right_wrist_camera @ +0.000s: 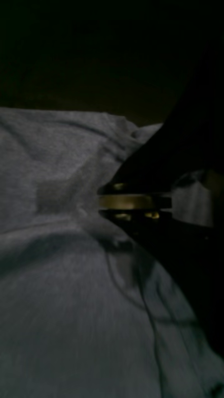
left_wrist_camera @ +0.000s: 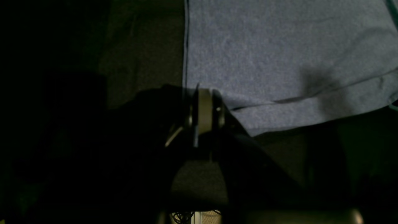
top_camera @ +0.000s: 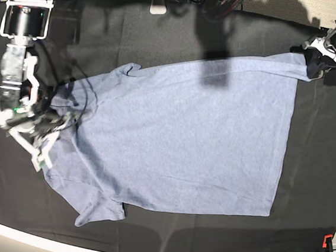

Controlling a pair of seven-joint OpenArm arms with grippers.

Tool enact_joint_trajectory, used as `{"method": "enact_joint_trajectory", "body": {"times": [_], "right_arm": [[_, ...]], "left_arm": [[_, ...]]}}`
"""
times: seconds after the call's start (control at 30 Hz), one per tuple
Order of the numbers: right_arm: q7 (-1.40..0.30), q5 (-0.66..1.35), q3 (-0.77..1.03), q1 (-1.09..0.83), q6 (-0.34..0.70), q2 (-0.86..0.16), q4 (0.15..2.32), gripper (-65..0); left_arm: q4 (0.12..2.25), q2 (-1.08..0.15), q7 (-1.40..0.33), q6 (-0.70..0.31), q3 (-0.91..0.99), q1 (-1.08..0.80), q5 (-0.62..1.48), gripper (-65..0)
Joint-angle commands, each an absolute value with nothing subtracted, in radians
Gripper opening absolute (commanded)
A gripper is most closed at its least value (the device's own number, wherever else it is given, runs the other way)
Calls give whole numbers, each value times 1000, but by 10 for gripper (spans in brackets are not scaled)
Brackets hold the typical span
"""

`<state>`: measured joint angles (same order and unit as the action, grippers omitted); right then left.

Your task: Layout the t-shirt on the table in an organized manner, then fold the t-shirt properly

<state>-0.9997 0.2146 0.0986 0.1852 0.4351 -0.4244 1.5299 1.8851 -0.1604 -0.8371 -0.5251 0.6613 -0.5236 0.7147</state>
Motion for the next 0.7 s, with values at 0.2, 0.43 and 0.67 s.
{"method": "enact_joint_trajectory", "body": {"times": [0.2, 0.43, 0.67], "right_arm": [[-1014, 440, 254, -29, 438, -434, 1746, -650], [-1087, 453, 467, -180, 479, -357, 1798, -571], [-1003, 446, 606, -191, 551, -269, 1731, -335]], "left_arm": [[1900, -169, -814, -528, 666, -526, 735, -650], [1900, -169, -822, -528, 666, -526, 735, -650], [1900, -170, -822, -528, 666, -526, 735, -650]]}}
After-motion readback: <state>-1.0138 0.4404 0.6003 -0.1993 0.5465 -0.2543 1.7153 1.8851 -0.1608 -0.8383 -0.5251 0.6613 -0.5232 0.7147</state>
